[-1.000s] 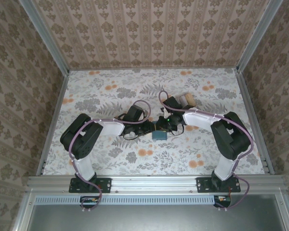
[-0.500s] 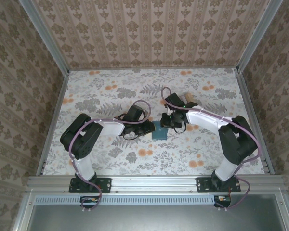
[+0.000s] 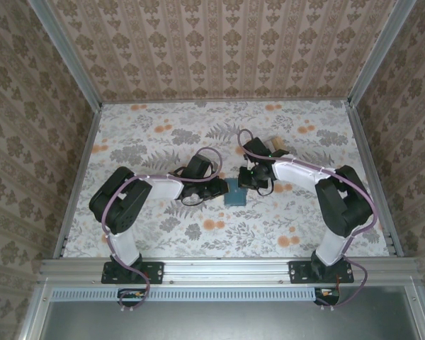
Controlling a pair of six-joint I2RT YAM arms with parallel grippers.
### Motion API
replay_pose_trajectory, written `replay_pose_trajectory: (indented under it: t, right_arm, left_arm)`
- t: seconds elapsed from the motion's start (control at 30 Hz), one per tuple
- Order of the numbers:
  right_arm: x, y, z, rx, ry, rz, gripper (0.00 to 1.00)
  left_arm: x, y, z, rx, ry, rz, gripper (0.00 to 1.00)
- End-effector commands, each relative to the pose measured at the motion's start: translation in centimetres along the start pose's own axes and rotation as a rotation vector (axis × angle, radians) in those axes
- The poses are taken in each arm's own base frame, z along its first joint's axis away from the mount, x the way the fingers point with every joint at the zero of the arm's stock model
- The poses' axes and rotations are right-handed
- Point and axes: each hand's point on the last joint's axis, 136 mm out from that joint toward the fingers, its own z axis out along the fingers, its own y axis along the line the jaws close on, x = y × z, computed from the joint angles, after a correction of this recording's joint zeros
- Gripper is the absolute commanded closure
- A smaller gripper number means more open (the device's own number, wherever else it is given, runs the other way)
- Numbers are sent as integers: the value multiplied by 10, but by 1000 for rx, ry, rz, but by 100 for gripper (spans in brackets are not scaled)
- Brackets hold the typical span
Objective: Put the credit cards into the card holder
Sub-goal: Close the button on the card holder.
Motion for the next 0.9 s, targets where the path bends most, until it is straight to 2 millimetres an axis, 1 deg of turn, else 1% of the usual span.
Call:
replay_pose_trajectory:
  t: [0.0, 0.27, 0.47, 0.63, 0.73, 0.8, 0.87]
  right_arm:
    - [-1, 9, 5, -49, 22, -8, 85]
    - [4, 12, 5, -80, 33, 5, 85]
    - [8, 11, 13, -90, 55, 23, 86]
    - [11, 12, 15, -100, 67, 27, 86]
    - [8, 15, 10, -110, 51, 27, 85]
    - [5, 19, 3, -122, 32, 17, 85]
    - [1, 19, -4, -117, 15, 15, 85]
  left_arm:
    - [9, 7, 8, -25, 37, 10, 78]
    - [8, 5, 7, -21, 35, 13, 78]
    - [9, 7, 7, -25, 38, 12, 78]
    - [9, 9, 7, -27, 34, 10, 78]
    - [9, 9, 6, -26, 32, 11, 78]
    - [9, 7, 6, -23, 33, 13, 78]
    - [8, 8, 6, -25, 33, 10, 78]
